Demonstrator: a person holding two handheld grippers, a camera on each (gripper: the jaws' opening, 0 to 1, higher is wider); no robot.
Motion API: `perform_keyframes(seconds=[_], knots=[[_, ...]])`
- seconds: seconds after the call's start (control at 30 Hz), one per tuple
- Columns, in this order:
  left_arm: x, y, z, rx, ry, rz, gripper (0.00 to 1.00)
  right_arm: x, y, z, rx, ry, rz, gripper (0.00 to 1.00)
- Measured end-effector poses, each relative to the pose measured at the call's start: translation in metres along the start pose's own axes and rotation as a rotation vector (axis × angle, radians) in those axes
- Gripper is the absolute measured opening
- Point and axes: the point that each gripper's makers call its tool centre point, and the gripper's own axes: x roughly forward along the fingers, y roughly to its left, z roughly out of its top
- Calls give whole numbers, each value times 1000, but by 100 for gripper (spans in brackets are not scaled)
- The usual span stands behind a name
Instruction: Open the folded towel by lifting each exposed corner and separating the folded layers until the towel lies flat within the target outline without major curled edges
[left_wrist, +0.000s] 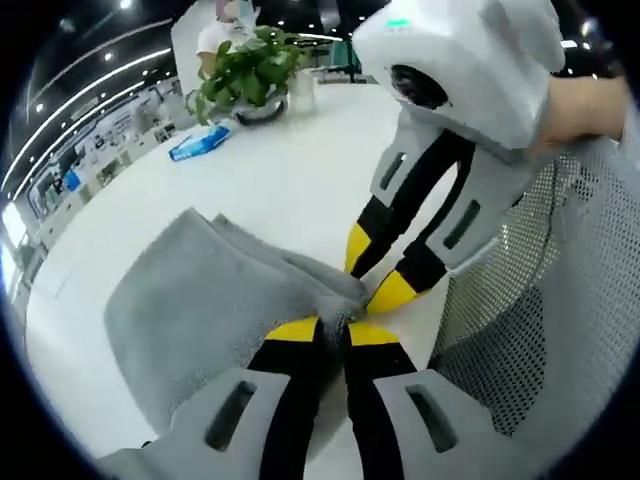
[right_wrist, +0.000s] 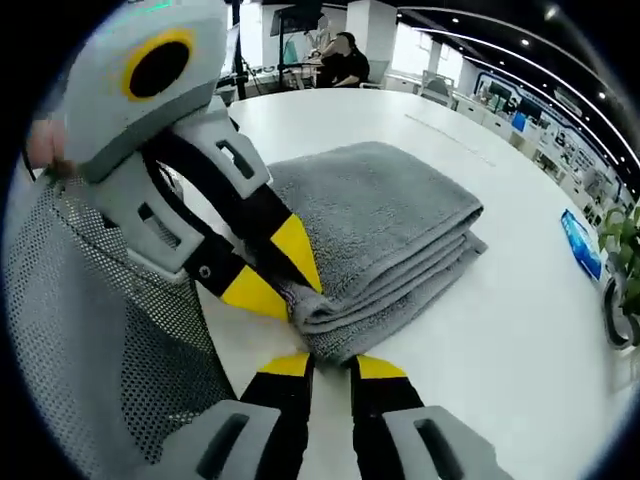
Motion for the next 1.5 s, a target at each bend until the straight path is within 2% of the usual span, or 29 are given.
perform_keyframes(seconds=[0.07,0.27,0.3,0.33,0.4,0.5,0.6,0.7,0.73,0.77,0.83,0.9,0.93,0.97,1.0,1.07,1.2,1.3,1.5], knots=[[-2,2,1,-52,-5,-5,6,0,0,3,-17,-12,-2,8],[-14,4,14,-18,-56,8,6,1,-1,3,-34,-5,-11,8],[-17,6,20,-15,-79,19,6,1,-2,3,-33,-7,-11,8],[-22,11,27,-28,-110,35,5,1,-2,3,-32,-7,-11,9],[-28,16,33,-47,-129,49,5,1,-2,3,-32,-7,-12,9],[-50,43,48,-121,-176,148,5,0,-4,5,-53,-9,-27,9],[-73,68,53,-134,-197,245,5,-3,-6,13,-69,-36,-41,10],[-96,85,55,-142,-215,309,4,-13,-12,39,-138,-132,-99,9],[-104,90,54,-158,-217,321,4,-15,-11,48,-140,-166,-106,9],[-108,93,53,-157,-217,328,4,-20,-10,61,-180,-201,-116,9],[-122,103,48,-119,-193,388,4,-25,-12,79,-256,-255,-155,9],[-131,107,46,-130,-198,411,4,-24,-10,94,-263,-306,-155,9],[-136,110,46,-143,-205,423,4,-19,-8,96,-237,-317,-130,9],[-142,115,44,-148,-205,442,4,-13,-6,96,-207,-313,-100,9],[-150,121,41,-145,-196,474,4,-5,-3,89,-168,-272,-60,9],[-158,128,39,-148,-192,510,4,4,-4,88,-195,-255,-52,9],[-186,145,30,-208,-221,575,4,18,-2,84,-198,-210,-18,9],[-199,156,16,-221,-201,626,4,27,0,76,-183,-186,-6,8],[-220,171,-6,-304,-211,679,4,33,4,60,-170,-166,29,3]])
